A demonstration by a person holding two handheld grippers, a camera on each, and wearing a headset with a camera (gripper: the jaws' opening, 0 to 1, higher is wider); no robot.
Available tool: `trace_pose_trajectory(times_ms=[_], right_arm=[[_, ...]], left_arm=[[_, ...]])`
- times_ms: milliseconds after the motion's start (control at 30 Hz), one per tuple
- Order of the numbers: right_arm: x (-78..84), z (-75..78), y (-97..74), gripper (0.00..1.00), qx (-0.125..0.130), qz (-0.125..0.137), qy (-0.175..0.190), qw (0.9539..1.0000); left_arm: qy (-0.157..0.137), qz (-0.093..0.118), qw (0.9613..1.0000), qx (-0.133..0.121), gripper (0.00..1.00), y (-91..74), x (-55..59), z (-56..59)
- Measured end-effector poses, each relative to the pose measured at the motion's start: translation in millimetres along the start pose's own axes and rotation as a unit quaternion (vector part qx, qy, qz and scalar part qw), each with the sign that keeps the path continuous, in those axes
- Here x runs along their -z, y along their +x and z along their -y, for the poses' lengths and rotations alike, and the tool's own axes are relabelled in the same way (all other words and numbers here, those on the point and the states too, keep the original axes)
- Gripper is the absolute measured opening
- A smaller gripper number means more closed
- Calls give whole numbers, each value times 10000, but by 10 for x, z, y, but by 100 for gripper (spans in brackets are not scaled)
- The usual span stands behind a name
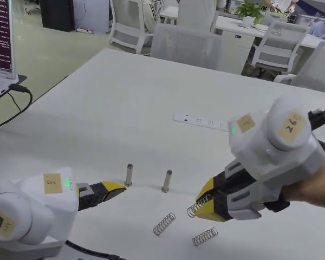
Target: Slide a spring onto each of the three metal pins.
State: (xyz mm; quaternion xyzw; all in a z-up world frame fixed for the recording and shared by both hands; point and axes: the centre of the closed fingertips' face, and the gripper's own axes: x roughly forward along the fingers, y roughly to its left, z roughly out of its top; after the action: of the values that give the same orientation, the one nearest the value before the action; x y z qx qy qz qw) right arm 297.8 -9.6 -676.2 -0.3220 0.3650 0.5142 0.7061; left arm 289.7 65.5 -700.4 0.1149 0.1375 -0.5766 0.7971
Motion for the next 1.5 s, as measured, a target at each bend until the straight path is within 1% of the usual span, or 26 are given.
trace_pose_trajectory(times_ms=[200,300,400,500,633,700,800,967,1067,1200,1300,1500], right_arm=[[109,213,-132,8,189,-48,167,9997],[159,295,-175,8,246,-83,230,9994],[216,376,-198,8,297,-129,287,9991],[289,455,-213,8,345,-256,299,9986],[344,548,-232,8,349,-337,350,9982],[387,610,-235,8,371,-440,343,9978],[419,667,-226,8,355,-536,347,9973],[455,771,-166,8,257,-690,344,9967],[491,835,-121,8,219,-863,282,9956],[493,932,-75,8,181,-871,332,9955],[527,999,-15,8,174,-957,333,9947],[600,1053,89,8,66,-1137,337,9929]], left_arm=[[-2,-17,10000,-89,83,-21,31,-40],[-21,-29,9999,-140,83,-35,55,-66],[-25,-85,9998,-196,83,-50,95,-89],[-8,-145,9996,-252,83,-71,130,-106],[-16,-174,9995,-278,83,-88,158,-109],[-9,-195,9994,-282,83,-91,170,-104],[-12,-206,9993,-295,82,-95,175,-106],[-22,-211,9993,-320,82,-107,178,-109],[-29,-219,9992,-334,82,-113,184,-106],[-38,-215,9991,-363,81,-120,180,-113],[-53,-215,9990,-388,81,-128,184,-120],[-68,-200,9989,-418,81,-139,183,-126]])
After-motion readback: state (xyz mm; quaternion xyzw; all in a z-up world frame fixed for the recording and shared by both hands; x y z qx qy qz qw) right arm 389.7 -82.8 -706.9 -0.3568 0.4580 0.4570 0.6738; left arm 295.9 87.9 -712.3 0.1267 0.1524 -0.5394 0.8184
